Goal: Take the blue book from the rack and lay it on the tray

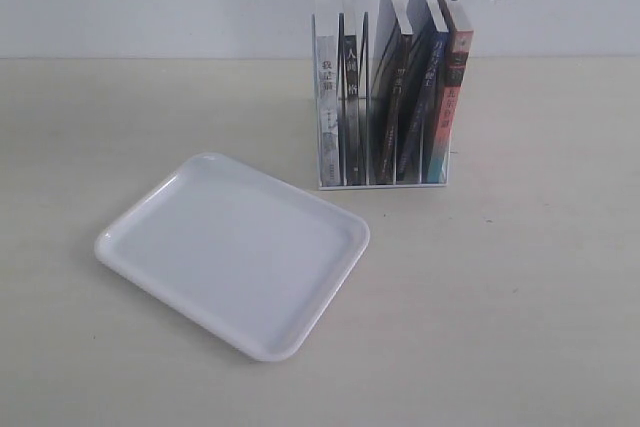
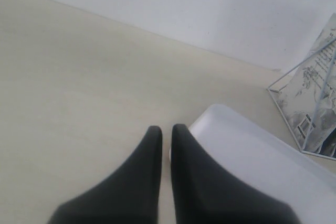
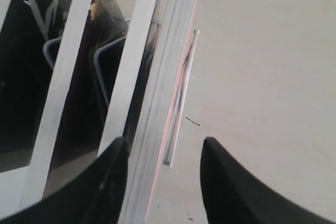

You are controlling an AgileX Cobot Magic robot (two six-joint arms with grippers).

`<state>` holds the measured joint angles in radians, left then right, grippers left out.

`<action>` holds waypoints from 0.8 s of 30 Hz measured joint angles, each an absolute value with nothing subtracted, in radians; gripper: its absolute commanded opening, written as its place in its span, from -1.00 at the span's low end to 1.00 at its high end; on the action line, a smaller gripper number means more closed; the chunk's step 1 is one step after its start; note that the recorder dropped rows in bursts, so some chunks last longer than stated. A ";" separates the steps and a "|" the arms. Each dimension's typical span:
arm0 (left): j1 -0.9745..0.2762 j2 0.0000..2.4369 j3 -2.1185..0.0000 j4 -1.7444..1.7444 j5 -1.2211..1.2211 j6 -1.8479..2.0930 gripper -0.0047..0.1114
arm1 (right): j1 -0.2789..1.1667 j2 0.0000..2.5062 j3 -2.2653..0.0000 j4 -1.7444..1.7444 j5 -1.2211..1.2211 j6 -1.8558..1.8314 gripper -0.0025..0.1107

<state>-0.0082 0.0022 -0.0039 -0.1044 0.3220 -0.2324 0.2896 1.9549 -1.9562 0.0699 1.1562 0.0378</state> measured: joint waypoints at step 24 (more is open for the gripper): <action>-0.008 0.002 -0.004 -0.104 0.322 -0.232 -0.81 | 0.290 2.032 -1.965 0.105 1.140 0.057 -0.41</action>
